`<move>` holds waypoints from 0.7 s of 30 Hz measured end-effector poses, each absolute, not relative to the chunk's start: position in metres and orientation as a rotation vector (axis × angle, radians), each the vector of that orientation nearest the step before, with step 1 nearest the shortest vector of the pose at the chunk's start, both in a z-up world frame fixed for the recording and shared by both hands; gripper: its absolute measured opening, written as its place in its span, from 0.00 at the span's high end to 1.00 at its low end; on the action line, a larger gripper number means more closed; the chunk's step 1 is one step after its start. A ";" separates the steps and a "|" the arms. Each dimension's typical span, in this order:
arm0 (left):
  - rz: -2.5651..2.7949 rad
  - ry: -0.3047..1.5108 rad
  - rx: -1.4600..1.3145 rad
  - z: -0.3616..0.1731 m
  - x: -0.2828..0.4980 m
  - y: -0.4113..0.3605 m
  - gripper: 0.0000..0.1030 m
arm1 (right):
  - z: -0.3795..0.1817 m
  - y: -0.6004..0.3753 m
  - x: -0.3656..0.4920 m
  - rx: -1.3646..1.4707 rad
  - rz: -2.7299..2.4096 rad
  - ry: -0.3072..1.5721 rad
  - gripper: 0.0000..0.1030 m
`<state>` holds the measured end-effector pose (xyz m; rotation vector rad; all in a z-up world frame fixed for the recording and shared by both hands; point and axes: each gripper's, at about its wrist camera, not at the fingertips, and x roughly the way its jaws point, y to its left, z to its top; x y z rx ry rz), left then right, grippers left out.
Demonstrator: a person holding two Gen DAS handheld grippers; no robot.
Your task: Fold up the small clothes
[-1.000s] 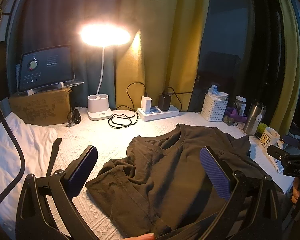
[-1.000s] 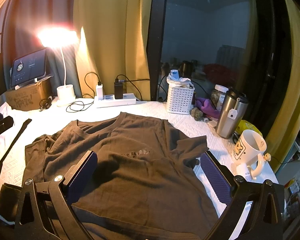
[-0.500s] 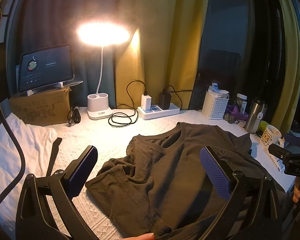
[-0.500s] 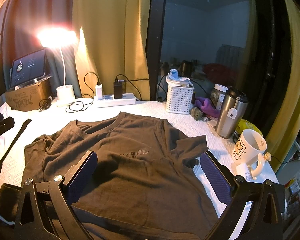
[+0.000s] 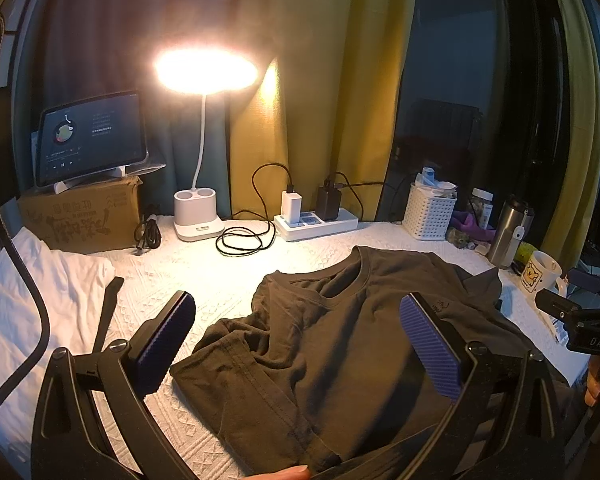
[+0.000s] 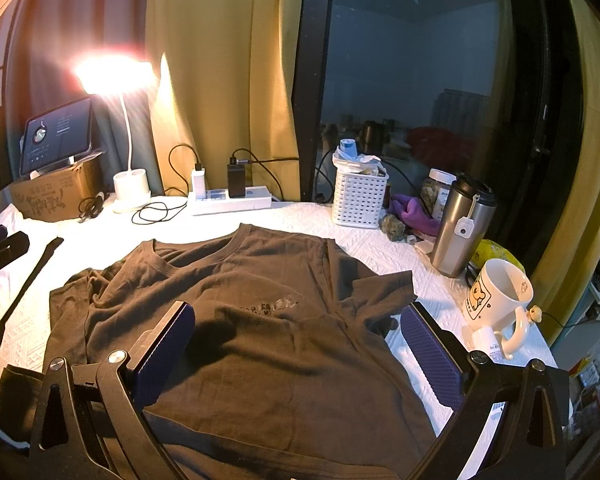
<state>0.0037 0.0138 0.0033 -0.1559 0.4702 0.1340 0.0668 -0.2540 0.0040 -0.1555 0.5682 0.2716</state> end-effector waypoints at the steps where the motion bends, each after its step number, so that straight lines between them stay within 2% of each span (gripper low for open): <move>1: 0.135 0.470 -0.155 0.003 0.004 0.014 0.02 | 0.004 -0.254 0.067 -0.155 0.271 0.569 0.00; 21: 0.144 0.521 -0.141 -0.001 0.029 0.010 0.02 | -0.005 -0.256 0.090 -0.164 0.259 0.607 0.00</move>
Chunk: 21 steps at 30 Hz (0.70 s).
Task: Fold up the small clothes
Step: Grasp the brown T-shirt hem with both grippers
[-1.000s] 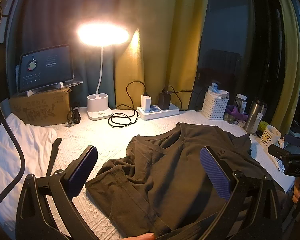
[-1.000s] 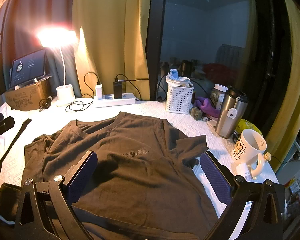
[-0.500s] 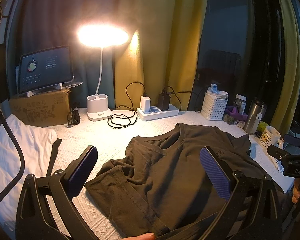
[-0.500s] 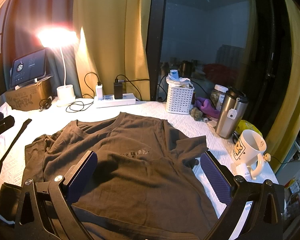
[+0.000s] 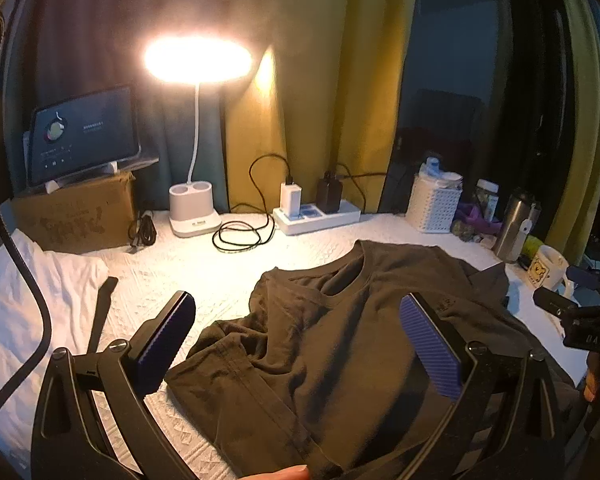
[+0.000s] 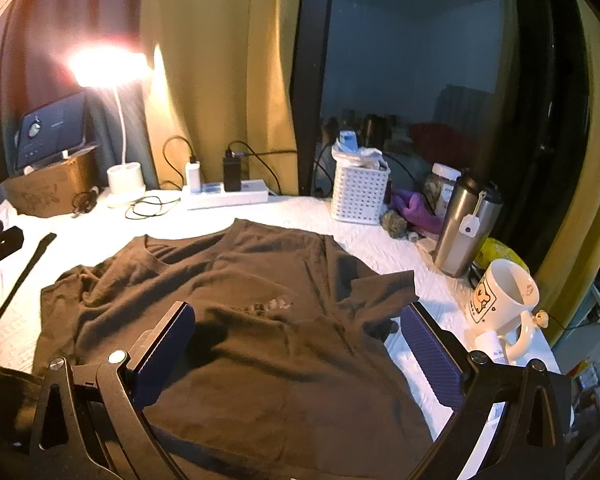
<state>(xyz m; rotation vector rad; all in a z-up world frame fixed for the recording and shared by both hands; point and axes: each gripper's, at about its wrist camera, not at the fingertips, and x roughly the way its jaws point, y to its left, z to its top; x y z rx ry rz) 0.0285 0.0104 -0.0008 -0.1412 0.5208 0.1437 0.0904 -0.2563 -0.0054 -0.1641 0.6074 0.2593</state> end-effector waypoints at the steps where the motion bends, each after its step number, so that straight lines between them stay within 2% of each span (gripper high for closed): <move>1: 0.148 0.531 -0.142 -0.003 0.032 0.011 0.02 | -0.008 -0.257 0.097 -0.165 0.254 0.615 0.00; 21: 0.214 0.800 -0.166 -0.080 0.110 0.073 0.02 | -0.072 -0.319 0.234 -0.189 0.186 0.750 0.00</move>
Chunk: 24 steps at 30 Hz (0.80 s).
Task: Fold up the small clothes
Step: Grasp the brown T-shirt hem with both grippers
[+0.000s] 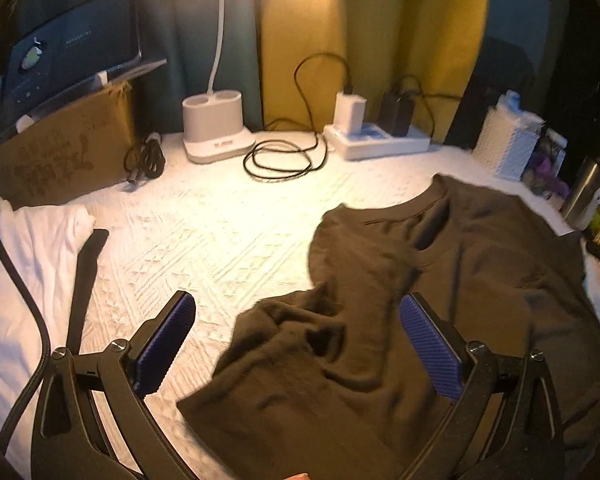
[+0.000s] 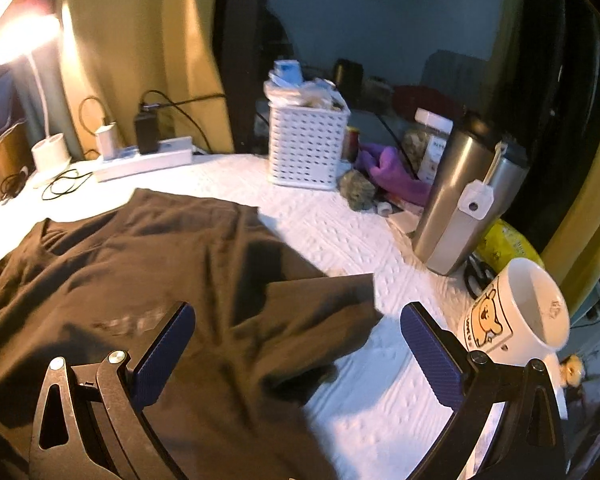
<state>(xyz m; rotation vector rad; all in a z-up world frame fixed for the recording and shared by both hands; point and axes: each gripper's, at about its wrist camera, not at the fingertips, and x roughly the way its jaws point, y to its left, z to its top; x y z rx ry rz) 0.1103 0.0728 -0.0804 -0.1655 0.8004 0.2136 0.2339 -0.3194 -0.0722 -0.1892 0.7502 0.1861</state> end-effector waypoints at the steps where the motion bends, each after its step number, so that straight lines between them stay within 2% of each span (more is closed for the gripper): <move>1: 0.211 0.817 -0.172 -0.084 0.113 0.077 0.02 | -0.075 -0.324 0.240 -0.186 0.184 0.756 0.00; 3: 0.195 0.848 -0.187 -0.092 0.120 0.084 0.02 | -0.079 -0.329 0.250 -0.184 0.193 0.764 0.01; 10: 0.134 0.964 -0.185 -0.120 0.144 0.097 0.04 | -0.086 -0.329 0.285 -0.195 0.273 0.797 0.15; 11: 0.130 0.985 -0.188 -0.125 0.146 0.097 0.13 | -0.090 -0.329 0.291 -0.187 0.279 0.814 0.17; 13: 0.126 0.972 -0.147 -0.127 0.146 0.094 0.24 | -0.098 -0.331 0.298 -0.179 0.276 0.848 0.20; 15: 0.110 0.967 -0.122 -0.125 0.144 0.091 0.48 | -0.107 -0.332 0.303 -0.175 0.275 0.873 0.20; 16: 0.108 0.960 -0.117 -0.123 0.142 0.091 0.55 | -0.109 -0.332 0.304 -0.171 0.276 0.880 0.20; 17: 0.098 0.959 -0.119 -0.123 0.143 0.092 0.72 | -0.113 -0.333 0.305 -0.166 0.276 0.893 0.20; 18: 0.093 0.957 -0.119 -0.122 0.143 0.092 0.85 | -0.115 -0.334 0.307 -0.162 0.275 0.899 0.20; 20: 0.099 0.953 -0.111 -0.121 0.145 0.092 0.90 | -0.121 -0.333 0.309 -0.158 0.287 0.915 0.20; 21: 0.112 0.942 -0.105 -0.120 0.146 0.093 0.91 | -0.123 -0.332 0.309 -0.161 0.296 0.922 0.25; 22: 0.131 0.932 -0.102 -0.118 0.148 0.095 0.91 | -0.126 -0.330 0.309 -0.169 0.305 0.931 0.44; 23: 0.148 0.919 -0.106 -0.116 0.150 0.099 0.92 | -0.127 -0.327 0.308 -0.193 0.297 0.922 0.47; 24: 0.163 0.907 -0.109 -0.113 0.152 0.103 0.92 | -0.126 -0.325 0.307 -0.196 0.306 0.919 0.60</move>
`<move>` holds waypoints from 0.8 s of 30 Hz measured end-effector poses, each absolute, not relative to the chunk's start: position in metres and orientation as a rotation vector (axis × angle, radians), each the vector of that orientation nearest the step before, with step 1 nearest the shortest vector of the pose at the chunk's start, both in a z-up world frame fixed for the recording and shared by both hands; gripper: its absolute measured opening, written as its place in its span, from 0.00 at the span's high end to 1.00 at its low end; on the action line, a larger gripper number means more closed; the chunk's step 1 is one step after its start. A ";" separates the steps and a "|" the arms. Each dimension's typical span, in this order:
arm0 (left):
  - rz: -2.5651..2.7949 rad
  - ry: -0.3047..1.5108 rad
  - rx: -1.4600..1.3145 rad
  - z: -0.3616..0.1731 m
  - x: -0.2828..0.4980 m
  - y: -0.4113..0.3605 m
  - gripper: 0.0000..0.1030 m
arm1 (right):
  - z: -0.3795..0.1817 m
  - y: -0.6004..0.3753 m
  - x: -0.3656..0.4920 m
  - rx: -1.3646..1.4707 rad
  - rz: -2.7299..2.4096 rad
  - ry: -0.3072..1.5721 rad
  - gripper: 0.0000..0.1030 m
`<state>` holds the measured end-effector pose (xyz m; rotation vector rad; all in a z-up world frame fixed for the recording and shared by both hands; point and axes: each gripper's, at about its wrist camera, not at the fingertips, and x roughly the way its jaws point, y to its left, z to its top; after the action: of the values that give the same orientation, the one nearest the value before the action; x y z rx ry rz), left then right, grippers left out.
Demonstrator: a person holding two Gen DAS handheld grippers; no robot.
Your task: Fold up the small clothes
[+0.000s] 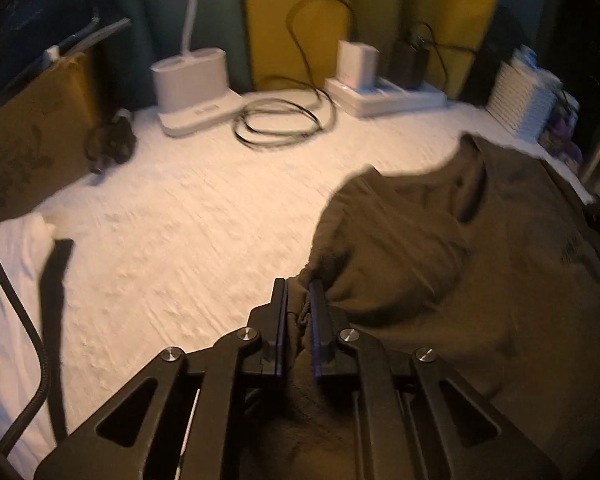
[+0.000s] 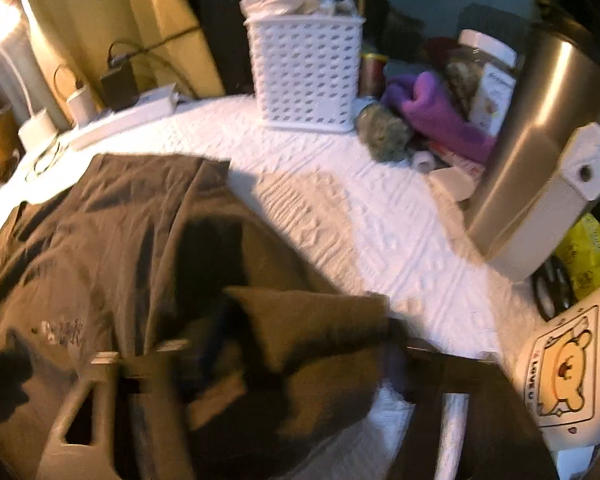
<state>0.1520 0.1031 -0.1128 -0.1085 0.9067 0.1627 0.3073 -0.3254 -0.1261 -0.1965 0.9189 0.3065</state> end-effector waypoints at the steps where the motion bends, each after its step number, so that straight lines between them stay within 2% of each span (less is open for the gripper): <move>1: 0.179 0.891 -0.105 -0.109 0.154 0.107 0.92 | -0.124 -0.325 0.307 -0.184 0.326 0.917 0.76; 3: 0.220 0.854 -0.089 -0.098 0.161 0.117 0.92 | -0.120 -0.325 0.306 -0.187 0.302 0.891 0.84; 9: 0.262 0.842 -0.042 -0.094 0.192 0.140 0.92 | -0.101 -0.333 0.301 -0.184 0.230 0.821 0.85; 12: 0.280 0.889 -0.063 -0.109 0.200 0.148 0.88 | -0.112 -0.340 0.299 -0.187 0.209 0.843 0.85; 17: 0.297 0.912 -0.052 -0.115 0.188 0.146 0.87 | -0.115 -0.358 0.296 -0.072 0.219 0.878 0.83; 18: 0.300 0.916 -0.047 -0.114 0.185 0.146 0.83 | -0.116 -0.357 0.296 -0.072 0.210 0.887 0.79; 19: 0.301 0.919 -0.050 -0.114 0.181 0.147 0.80 | -0.116 -0.357 0.294 -0.079 0.194 0.892 0.69; 20: 0.302 0.916 -0.060 -0.112 0.177 0.148 0.71 | -0.116 -0.357 0.292 -0.077 0.188 0.894 0.59; 21: 0.309 0.908 -0.070 -0.109 0.172 0.149 0.60 | -0.116 -0.359 0.289 -0.066 0.185 0.895 0.32; 22: 0.322 0.894 -0.082 -0.106 0.166 0.151 0.56 | -0.114 -0.362 0.285 -0.038 0.184 0.889 0.18; 24: 0.337 0.866 -0.105 -0.099 0.152 0.153 0.51 | -0.112 -0.366 0.277 -0.017 0.187 0.882 0.18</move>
<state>0.1521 0.1533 -0.0988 -0.1048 0.8662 0.3374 0.2771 -0.3656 -0.1123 -0.0167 0.8819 0.1870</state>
